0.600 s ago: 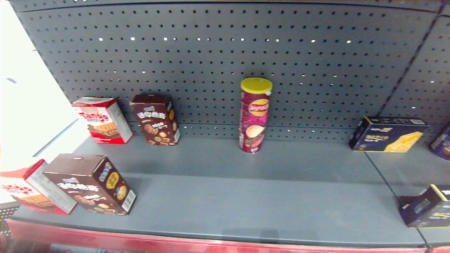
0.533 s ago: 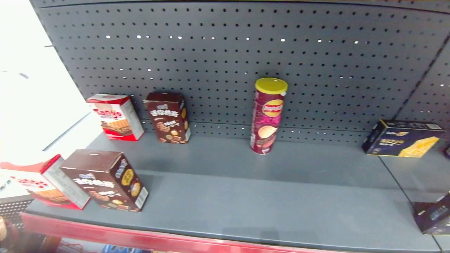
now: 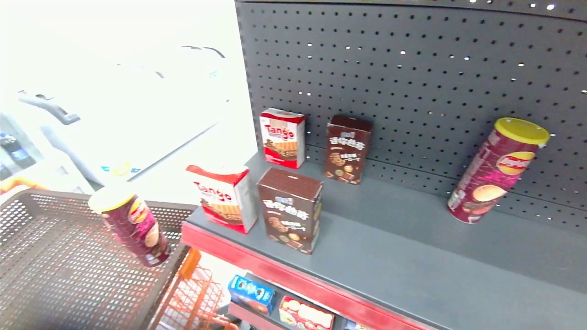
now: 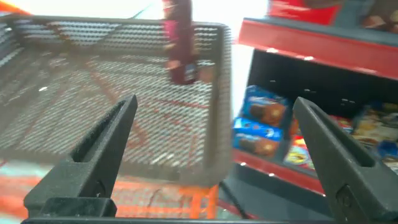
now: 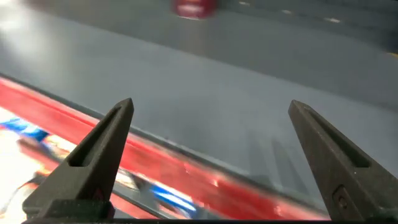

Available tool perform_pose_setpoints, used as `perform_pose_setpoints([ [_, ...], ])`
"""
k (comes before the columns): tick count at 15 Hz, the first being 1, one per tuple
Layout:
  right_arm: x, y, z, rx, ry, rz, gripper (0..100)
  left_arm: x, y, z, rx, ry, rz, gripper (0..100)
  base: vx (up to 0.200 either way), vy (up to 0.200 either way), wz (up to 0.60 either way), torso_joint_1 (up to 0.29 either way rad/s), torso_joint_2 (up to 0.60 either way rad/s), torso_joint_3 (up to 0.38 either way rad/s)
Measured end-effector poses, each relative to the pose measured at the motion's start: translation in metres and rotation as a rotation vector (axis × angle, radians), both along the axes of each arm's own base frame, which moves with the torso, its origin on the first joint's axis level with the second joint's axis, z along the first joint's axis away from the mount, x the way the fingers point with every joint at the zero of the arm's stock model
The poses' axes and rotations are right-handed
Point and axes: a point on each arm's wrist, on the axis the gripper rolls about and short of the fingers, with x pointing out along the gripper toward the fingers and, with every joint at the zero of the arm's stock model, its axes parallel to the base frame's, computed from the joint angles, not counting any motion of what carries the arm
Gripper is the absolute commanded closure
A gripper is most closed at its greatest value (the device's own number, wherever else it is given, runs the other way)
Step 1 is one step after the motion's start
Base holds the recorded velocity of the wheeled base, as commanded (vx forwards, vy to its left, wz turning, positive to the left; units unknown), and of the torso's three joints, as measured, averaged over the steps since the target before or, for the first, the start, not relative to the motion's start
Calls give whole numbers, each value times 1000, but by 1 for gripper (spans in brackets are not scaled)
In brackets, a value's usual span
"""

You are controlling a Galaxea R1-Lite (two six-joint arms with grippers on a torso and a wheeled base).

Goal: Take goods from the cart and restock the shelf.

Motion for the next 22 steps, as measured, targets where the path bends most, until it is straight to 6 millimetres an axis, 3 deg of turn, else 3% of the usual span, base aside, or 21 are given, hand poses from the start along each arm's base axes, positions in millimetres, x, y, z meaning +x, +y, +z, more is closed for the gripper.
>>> perform_pose_setpoints([
  [22, 0, 0, 0, 1, 0, -1, 0, 0, 0, 0, 4, 0, -7, 0, 0, 0, 0, 0, 0, 0],
])
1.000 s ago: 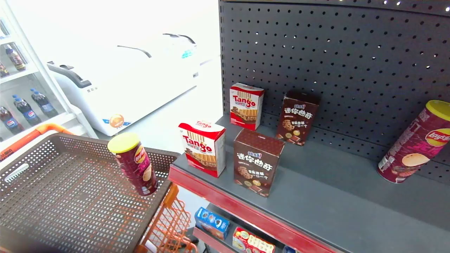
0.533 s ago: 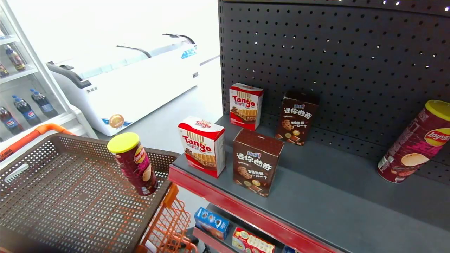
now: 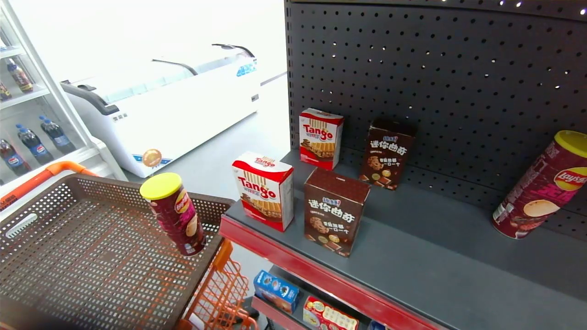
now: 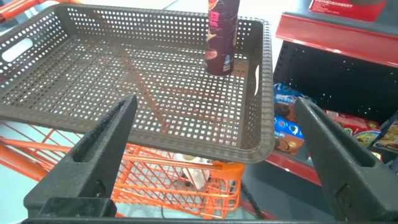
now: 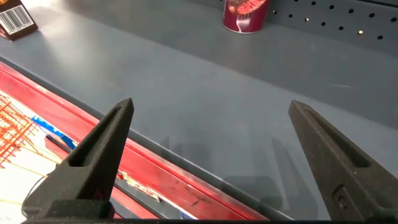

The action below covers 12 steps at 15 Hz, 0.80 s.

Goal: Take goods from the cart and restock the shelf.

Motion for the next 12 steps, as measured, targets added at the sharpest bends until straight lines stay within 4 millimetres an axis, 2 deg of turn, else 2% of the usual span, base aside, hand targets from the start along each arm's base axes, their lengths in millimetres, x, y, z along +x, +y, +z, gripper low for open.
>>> perform_pose_setpoints([
  [1, 0, 0, 0, 0, 0, 0, 0, 0, 0, 1, 1, 0, -4, 0, 0, 0, 0, 0, 0, 0],
  [5, 0, 0, 0, 0, 0, 0, 0, -4, 0, 34, 6, -1, -26, 0, 0, 0, 0, 0, 0, 0],
  [8, 0, 0, 0, 0, 0, 0, 0, 6, 0, 57, 7, 68, -38, 0, 0, 0, 0, 0, 0, 0],
  [12, 0, 0, 0, 0, 0, 0, 0, 19, 0, 62, 8, 155, -85, 0, 0, 0, 0, 0, 0, 0],
])
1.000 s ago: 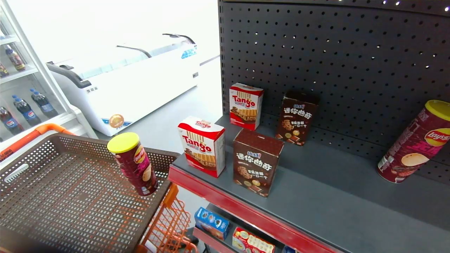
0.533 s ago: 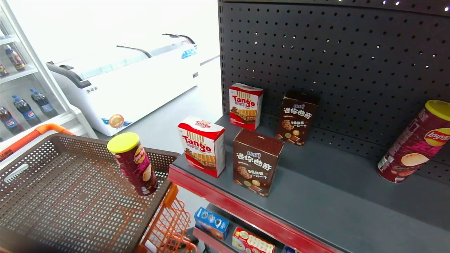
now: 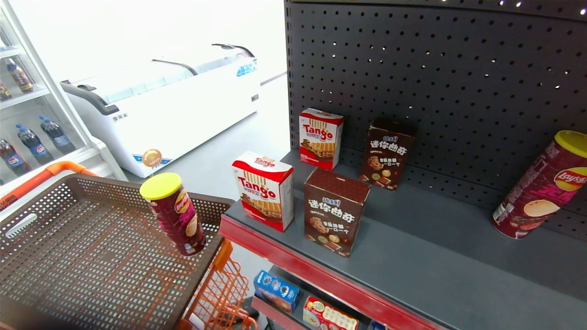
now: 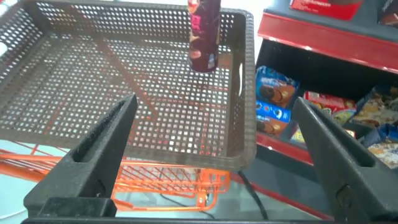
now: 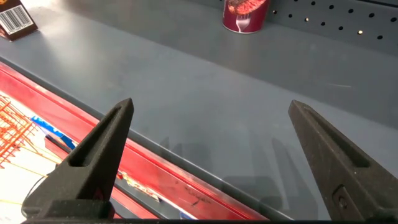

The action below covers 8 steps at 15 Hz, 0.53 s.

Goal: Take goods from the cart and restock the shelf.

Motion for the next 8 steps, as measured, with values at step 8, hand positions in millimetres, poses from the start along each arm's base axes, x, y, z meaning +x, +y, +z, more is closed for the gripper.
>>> perform_pose_setpoints([
  [8, 0, 0, 0, 0, 0, 0, 0, 9, -1, 0, 4, 68, -19, 0, 0, 0, 0, 0, 0, 0],
])
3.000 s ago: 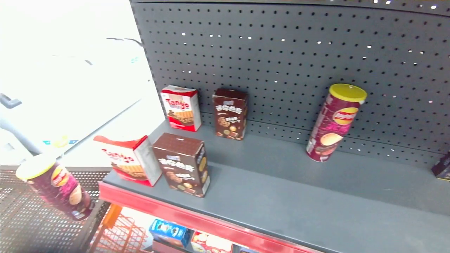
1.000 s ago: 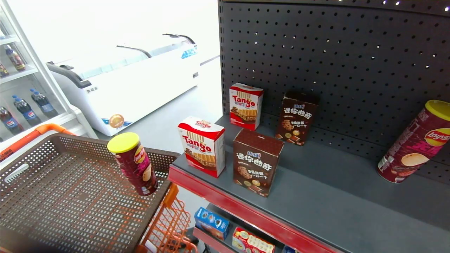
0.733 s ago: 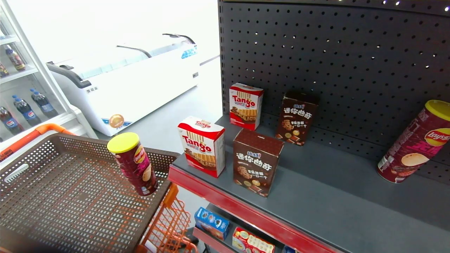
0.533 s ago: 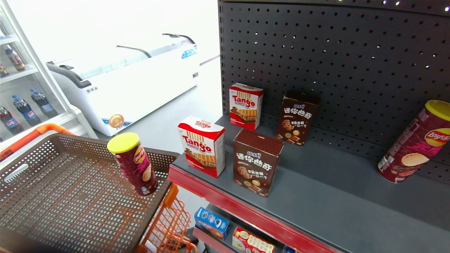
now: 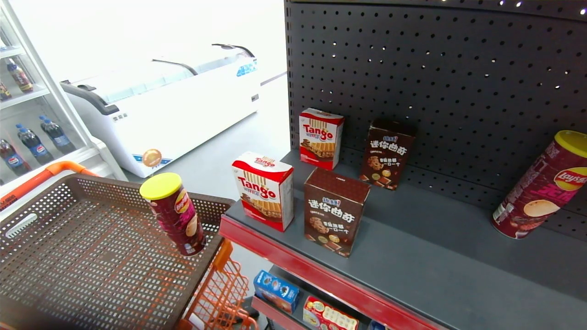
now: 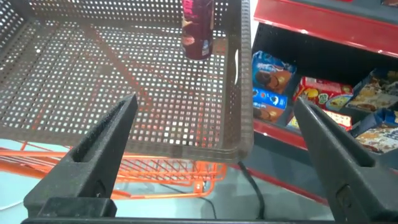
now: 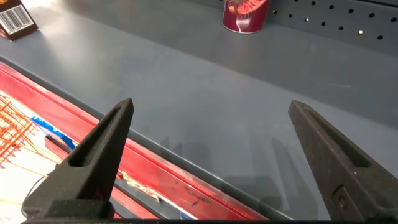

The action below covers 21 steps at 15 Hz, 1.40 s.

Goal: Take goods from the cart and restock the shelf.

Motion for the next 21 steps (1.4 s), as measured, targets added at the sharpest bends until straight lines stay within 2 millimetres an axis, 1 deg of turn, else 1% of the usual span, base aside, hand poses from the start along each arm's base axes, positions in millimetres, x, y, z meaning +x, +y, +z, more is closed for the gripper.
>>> perform_pose_setpoints([
  [5, 0, 0, 0, 0, 0, -1, 0, 8, -1, 2, 3, 44, -8, 0, 0, 0, 0, 0, 0, 0],
  [9, 0, 0, 0, 0, 0, 0, 0, 12, -2, -1, 7, 86, -26, 0, 0, 0, 0, 0, 0, 0],
  [12, 0, 0, 0, 0, 0, 0, 0, 22, -2, 5, 7, 93, -21, 0, 0, 0, 0, 0, 0, 0],
  [15, 0, 0, 0, 0, 0, 0, 0, 37, -4, 13, 1, 71, -26, 0, 0, 0, 0, 0, 0, 0],
  [21, 0, 0, 0, 0, 0, 0, 0, 46, -5, 9, 0, 129, -51, 0, 0, 0, 0, 0, 0, 0],
])
